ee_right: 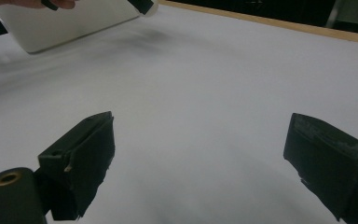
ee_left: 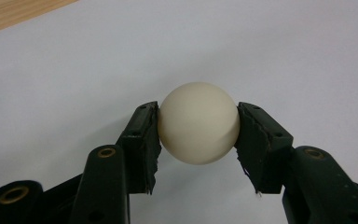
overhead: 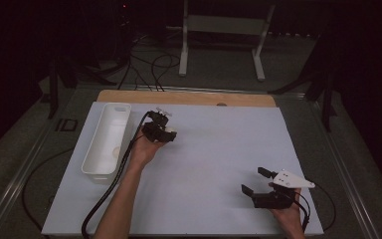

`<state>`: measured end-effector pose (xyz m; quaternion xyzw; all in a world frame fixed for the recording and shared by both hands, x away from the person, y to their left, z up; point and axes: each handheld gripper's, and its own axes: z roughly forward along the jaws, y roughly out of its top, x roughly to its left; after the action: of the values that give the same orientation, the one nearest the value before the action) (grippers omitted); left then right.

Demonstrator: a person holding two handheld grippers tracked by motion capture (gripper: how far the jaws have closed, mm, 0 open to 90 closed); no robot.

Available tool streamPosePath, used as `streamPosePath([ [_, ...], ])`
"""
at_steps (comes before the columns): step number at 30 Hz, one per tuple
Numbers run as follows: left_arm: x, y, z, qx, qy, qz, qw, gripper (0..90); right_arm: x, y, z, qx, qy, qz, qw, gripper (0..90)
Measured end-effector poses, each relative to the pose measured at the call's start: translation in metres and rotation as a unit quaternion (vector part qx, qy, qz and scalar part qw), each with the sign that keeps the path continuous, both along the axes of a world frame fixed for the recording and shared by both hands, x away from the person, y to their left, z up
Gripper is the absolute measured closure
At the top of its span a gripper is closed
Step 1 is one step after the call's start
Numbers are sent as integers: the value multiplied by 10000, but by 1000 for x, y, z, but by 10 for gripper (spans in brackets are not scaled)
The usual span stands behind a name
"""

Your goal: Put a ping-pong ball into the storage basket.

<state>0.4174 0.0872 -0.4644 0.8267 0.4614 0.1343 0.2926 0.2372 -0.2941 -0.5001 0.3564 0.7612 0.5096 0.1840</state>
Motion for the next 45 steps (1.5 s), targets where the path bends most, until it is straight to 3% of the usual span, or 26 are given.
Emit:
streamPosePath([
  [45,-11,6,21,130,112,-249,9995,512,0,0,0,0,7,-25,10000,82],
])
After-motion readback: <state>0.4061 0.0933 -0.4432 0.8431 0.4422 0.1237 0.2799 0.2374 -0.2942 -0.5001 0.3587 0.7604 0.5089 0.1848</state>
